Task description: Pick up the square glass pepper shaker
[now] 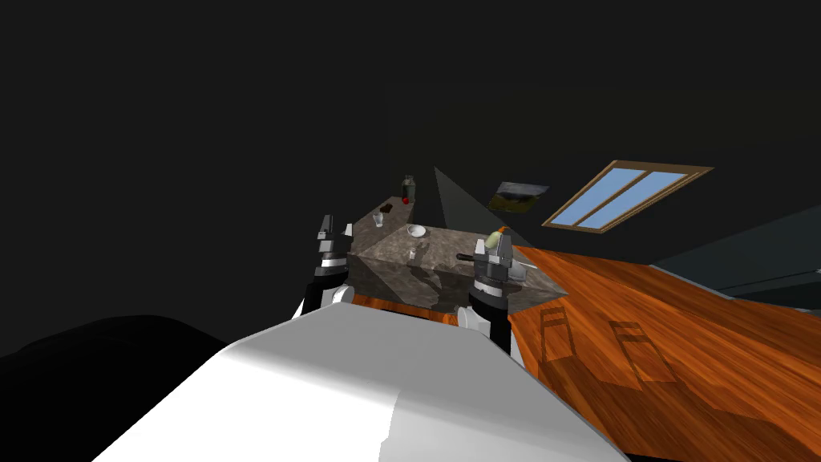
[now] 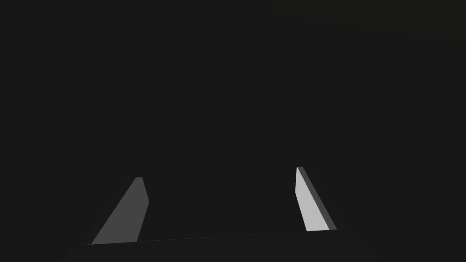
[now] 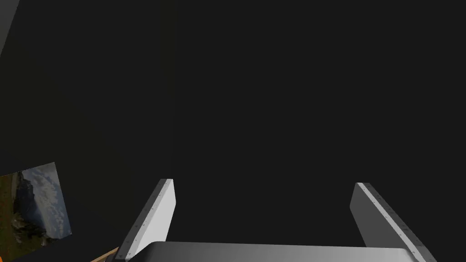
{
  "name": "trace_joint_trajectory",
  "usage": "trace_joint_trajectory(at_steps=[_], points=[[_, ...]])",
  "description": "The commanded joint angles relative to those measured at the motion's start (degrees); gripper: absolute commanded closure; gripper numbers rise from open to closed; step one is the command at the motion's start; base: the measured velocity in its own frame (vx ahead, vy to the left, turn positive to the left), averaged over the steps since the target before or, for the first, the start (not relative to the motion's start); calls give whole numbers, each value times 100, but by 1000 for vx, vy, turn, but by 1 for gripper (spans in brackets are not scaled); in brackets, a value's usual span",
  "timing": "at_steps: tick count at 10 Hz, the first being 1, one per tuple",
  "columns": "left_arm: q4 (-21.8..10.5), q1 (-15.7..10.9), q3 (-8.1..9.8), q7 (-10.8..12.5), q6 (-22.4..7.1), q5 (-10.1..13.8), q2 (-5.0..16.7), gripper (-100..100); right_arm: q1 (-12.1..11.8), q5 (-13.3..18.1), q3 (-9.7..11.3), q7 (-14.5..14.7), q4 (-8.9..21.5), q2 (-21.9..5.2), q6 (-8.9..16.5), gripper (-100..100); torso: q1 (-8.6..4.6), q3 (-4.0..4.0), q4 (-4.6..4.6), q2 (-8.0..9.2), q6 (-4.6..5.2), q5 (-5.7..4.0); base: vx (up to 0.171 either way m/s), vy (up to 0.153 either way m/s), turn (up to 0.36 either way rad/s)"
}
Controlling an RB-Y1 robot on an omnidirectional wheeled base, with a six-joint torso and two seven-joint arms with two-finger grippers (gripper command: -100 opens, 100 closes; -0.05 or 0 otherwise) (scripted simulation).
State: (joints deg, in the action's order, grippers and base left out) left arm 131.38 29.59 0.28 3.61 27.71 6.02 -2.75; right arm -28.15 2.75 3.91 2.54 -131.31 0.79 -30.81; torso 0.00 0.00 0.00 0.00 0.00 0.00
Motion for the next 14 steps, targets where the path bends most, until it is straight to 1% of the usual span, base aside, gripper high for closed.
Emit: trace_joint_trajectory(at_steps=[1, 2, 5, 6, 7, 8, 9, 10, 11, 12, 13, 14], points=[[0, 0, 0, 0, 0, 0, 0, 0, 36, 131, 33, 23, 11, -212, -24, -100, 0, 0, 0, 0, 0, 0, -1, 10, 15], [0, 0, 0, 0, 0, 0, 0, 0, 74, 265, 67, 46, 21, -373, -48, -100, 2, 0, 0, 0, -1, 0, -1, 34, 25], [0, 0, -1, 0, 0, 0, -1, 0, 252, 818, 227, 166, 61, -874, -168, -100, 23, 0, 0, -1, -1, 5, 1, 63, 37], [0, 0, -1, 0, 0, 0, -1, 0, 252, 914, 227, 166, 61, -954, -168, -100, 27, -1, 0, -2, -1, 6, 3, 53, 10], [0, 0, 0, 0, 0, 0, 0, 0, 332, 1135, 299, 221, 76, -1159, -224, -100, 21, -1, 0, -1, 0, 5, 4, 52, 30], [0, 0, -1, 0, 0, 0, 0, 0, 332, 1206, 299, 221, 76, -1180, -224, -100, 20, -1, 0, -2, -1, 5, 2, 41, 19], [0, 0, 0, 0, 0, 0, 0, 0, 420, 1426, 378, 282, 92, -1421, -287, -100, 16, -1, 0, -1, 0, 4, -7, 48, 39], [0, 0, 0, 0, 0, 0, 0, 0, 420, 1532, 378, 282, 92, -1424, -287, -100, 18, 0, 0, 1, -1, 4, -3, 39, 17], [0, 0, 0, 0, 0, 0, 0, 0, 515, 1735, 465, 350, 107, -1675, -355, -100, 15, 1, 0, 1, 0, 4, 0, 62, 49], [0, 0, -1, 0, 0, 0, -1, 0, 515, 1888, 465, 350, 107, -1684, -355, -100, 22, 0, 0, 0, -1, 5, 3, 58, 13], [0, 0, 0, 0, 0, 0, 0, 0, 618, 2069, 558, 423, 124, -1930, -429, -100, 22, -1, 0, -1, 0, 5, 4, 75, 38], [0, 0, -1, 0, 0, 0, -1, 0, 618, 2258, 558, 423, 124, -1954, -429, -100, 28, 0, 0, -1, 0, 6, 2, 56, 15]])
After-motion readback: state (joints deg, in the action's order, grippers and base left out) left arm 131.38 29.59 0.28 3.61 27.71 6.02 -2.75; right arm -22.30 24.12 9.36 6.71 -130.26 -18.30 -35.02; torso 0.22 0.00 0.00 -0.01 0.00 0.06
